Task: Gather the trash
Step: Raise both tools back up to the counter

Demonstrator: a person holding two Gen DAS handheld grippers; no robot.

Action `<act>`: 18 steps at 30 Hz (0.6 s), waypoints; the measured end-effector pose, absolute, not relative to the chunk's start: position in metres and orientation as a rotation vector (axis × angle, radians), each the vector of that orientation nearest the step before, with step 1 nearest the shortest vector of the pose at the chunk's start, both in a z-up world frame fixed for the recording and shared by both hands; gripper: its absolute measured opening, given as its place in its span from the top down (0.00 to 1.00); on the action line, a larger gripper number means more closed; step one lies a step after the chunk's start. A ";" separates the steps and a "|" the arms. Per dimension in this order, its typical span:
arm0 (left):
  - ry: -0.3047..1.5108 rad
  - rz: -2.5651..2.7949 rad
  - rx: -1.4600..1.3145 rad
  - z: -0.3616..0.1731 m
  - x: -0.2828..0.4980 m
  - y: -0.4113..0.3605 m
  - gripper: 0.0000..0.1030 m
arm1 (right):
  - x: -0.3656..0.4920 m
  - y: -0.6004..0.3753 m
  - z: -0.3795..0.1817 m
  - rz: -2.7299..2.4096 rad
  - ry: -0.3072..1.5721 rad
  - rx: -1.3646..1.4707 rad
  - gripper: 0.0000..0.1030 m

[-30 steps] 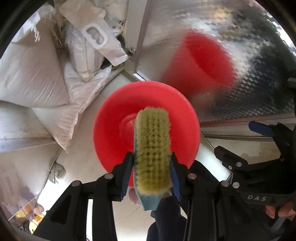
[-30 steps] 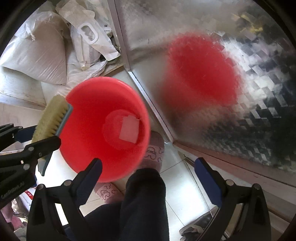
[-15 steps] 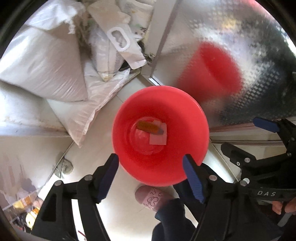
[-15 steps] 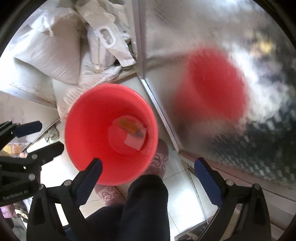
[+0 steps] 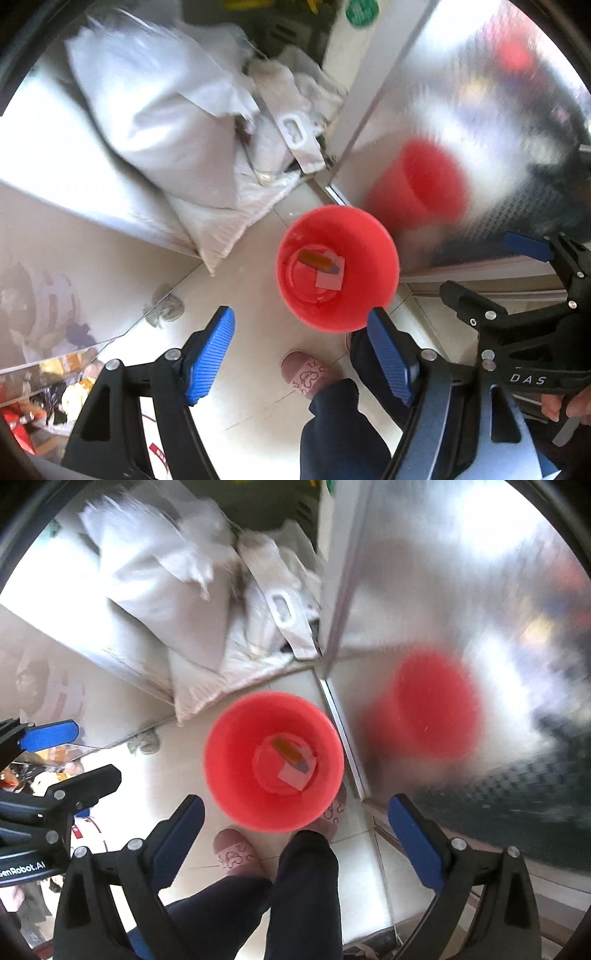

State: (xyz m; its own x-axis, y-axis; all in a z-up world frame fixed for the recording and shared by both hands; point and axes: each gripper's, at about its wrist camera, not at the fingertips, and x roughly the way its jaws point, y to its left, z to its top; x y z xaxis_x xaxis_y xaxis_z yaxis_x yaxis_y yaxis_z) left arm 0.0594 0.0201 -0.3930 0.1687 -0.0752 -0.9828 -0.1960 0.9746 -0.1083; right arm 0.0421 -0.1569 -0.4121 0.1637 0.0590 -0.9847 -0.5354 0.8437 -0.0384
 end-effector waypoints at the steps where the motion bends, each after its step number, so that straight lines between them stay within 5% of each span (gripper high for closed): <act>1: 1.394 0.096 -0.235 -0.381 0.058 0.022 0.29 | 0.040 -0.155 -0.400 0.449 1.337 -0.425 0.03; 18: 1.094 0.246 -0.091 -0.122 0.052 0.034 0.18 | 0.028 -0.133 -0.169 0.439 1.069 -0.383 0.03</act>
